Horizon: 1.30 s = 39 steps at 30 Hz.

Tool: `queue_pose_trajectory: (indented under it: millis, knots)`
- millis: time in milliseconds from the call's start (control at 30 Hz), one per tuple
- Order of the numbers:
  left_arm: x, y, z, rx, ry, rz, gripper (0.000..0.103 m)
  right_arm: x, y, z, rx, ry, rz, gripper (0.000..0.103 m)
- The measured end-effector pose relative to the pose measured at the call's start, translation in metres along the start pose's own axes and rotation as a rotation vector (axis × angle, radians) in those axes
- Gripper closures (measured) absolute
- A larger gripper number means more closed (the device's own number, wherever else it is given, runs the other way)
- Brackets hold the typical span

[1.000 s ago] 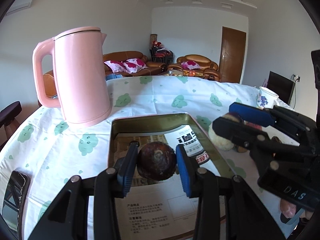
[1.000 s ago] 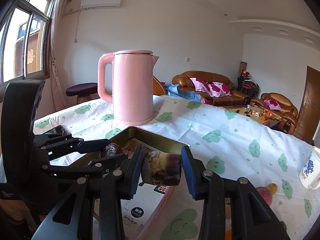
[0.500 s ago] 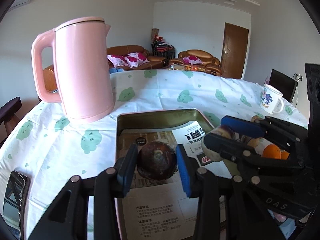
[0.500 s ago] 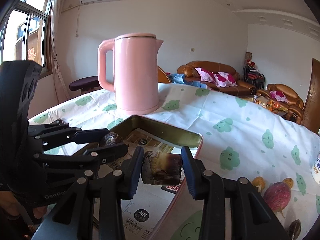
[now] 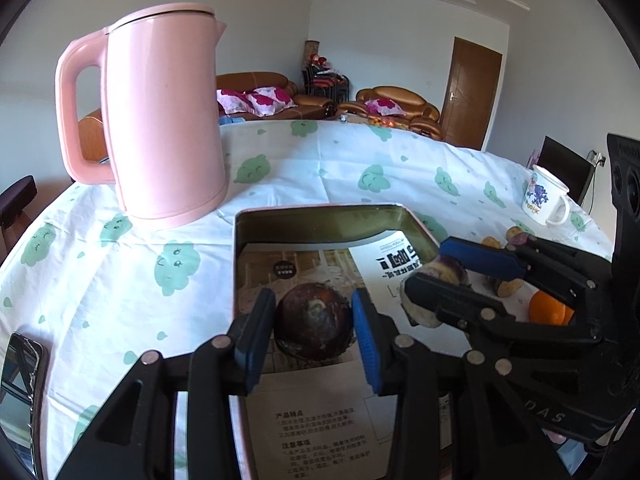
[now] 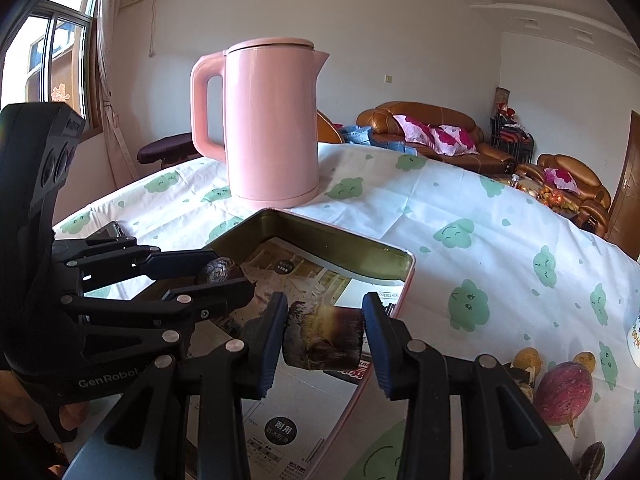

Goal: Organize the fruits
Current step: 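Lower the passion fruit and cake slice into the tin and open both tools, then grasp an orange with the right tool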

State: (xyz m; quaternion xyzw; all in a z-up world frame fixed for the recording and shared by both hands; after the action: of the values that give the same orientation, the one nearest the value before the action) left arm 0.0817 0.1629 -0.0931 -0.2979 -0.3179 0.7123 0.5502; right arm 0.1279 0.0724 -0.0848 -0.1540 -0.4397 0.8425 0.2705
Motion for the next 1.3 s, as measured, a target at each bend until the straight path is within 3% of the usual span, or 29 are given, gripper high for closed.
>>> queue_pose_trajectory:
  millis: [200,400,500,633,867,1100,1300]
  knots:
    - [0.0,0.0,0.002,-0.004,-0.032,-0.007,0.061,0.0,0.001,-0.004,0.021,0.012,0.005,0.06]
    - [0.004,-0.001,0.01,-0.036,-0.037,0.023,0.049,-0.011,0.0,0.007,-0.023,0.059,-0.025,0.04]
    - [0.001,-0.002,0.018,-0.068,-0.05,0.03,0.032,-0.017,0.001,0.021,-0.047,0.106,-0.013,0.038]
    - [-0.014,-0.003,0.031,-0.11,0.003,0.042,0.008,-0.034,0.009,0.05,-0.055,0.159,-0.044,0.038]
    - [-0.072,-0.002,0.044,-0.141,0.111,-0.042,0.006,-0.081,0.05,0.121,-0.083,0.295,-0.146,0.038]
    - [-0.134,0.007,0.04,-0.114,0.18,-0.152,0.006,-0.124,0.107,0.175,-0.035,0.444,-0.256,0.038]
    - [-0.17,0.016,0.031,-0.076,0.216,-0.214,0.006,-0.146,0.139,0.194,-0.004,0.489,-0.325,0.038]
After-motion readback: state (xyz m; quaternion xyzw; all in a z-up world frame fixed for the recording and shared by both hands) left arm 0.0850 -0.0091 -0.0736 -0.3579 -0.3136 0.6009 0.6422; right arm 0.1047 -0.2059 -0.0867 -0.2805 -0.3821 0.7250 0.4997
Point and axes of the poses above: each gripper's, at about its wrist camera, not at the fingertips, and z roughly against the way its jaws point, x to its left, y to its underside, the point moved 7 cm from there along -z, roughly the way its jaws point, and after that the axes turned 1 degree about -z, right-handed, at the moved point
